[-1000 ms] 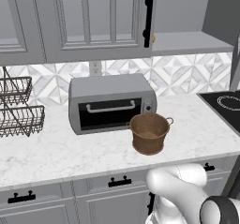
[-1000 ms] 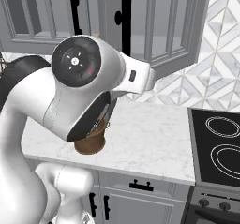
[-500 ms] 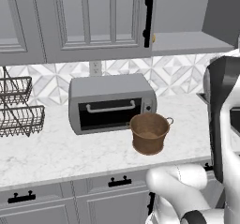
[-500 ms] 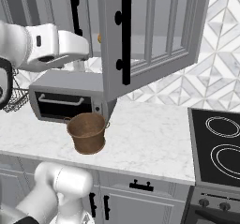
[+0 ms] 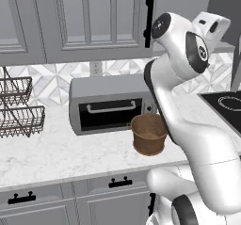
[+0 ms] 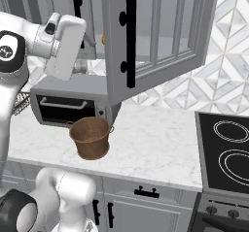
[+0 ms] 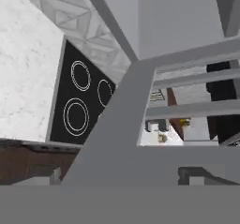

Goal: Open the cabinet, pick up the bread from the cabinet and place it in the basket. Then move the basket to the dining counter.

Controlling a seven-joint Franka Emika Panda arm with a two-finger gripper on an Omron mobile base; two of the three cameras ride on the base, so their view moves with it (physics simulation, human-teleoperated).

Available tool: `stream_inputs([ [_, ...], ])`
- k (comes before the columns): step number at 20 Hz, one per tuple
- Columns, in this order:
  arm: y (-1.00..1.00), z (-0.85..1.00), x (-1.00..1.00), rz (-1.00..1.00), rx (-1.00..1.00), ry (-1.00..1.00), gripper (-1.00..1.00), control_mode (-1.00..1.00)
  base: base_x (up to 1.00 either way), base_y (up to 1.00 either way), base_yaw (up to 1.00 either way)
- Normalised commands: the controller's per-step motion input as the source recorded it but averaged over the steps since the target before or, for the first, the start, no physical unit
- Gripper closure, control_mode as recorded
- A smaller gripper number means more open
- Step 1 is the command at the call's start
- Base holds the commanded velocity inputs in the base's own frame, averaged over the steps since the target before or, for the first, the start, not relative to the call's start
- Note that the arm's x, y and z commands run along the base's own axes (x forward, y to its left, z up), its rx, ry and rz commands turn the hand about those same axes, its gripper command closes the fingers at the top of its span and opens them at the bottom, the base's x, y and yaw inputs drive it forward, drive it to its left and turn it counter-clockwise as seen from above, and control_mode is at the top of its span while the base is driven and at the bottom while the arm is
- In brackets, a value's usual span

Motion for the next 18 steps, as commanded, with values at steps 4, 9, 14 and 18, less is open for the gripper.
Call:
stream_inputs([
  [4, -0.76, -0.04, 0.89, -0.23, -0.38, 0.76, -1.0, -1.0, 0.0, 0.0, 0.0],
  [9, -1.0, -0.3, 0.11, -0.45, -0.25, 0.4, -1.0, -1.0, 0.0, 0.0, 0.0],
  [14, -1.0, -0.09, -0.29, -0.35, -0.08, 0.13, -1.0, -1.0, 0.0, 0.0, 0.0],
  [18, -1.0, 0.03, -0.73, -0.11, -0.01, -0.01, -1.0, -1.0, 0.0, 0.0, 0.0],
])
